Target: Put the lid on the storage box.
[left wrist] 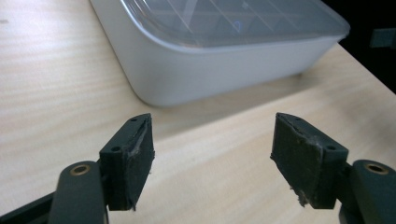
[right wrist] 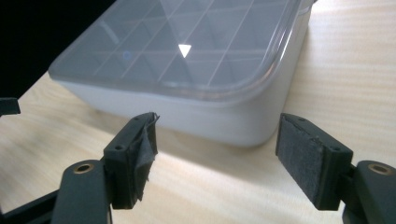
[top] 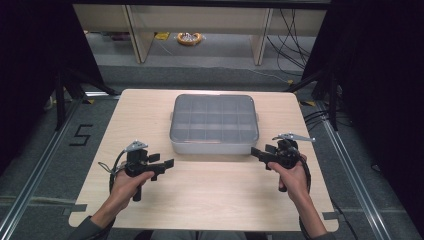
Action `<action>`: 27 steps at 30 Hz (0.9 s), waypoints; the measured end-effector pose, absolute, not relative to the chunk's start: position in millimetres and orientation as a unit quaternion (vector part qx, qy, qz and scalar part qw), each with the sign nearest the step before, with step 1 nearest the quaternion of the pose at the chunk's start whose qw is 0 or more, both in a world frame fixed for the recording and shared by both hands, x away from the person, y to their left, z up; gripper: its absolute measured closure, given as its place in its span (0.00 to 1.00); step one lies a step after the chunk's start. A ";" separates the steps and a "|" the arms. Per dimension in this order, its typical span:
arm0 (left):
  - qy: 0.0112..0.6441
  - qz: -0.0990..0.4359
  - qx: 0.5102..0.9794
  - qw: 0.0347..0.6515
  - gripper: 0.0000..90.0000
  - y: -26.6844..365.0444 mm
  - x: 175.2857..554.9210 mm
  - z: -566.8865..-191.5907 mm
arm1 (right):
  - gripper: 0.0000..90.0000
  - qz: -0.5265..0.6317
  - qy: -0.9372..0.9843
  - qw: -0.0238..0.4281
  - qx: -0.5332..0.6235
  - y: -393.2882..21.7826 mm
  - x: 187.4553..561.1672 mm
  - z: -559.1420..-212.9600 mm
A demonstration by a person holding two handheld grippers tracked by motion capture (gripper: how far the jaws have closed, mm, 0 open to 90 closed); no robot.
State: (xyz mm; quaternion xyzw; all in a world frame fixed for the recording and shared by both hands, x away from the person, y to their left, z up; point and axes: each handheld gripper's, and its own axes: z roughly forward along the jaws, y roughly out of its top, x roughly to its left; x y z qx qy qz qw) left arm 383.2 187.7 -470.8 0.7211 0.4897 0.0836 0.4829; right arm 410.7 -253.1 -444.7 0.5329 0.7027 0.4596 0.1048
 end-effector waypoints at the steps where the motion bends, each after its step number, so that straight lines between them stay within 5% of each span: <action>1: 0.484 0.088 0.726 0.481 0.32 186.1 378.9 -472.1 | 0.33 0.464 0.702 0.104 0.530 -252.8 408.6 -446.1; 27: 0.434 0.108 0.771 0.454 0.30 182.1 333.9 -484.9 | 0.30 0.463 0.724 0.078 0.505 -238.2 349.0 -471.4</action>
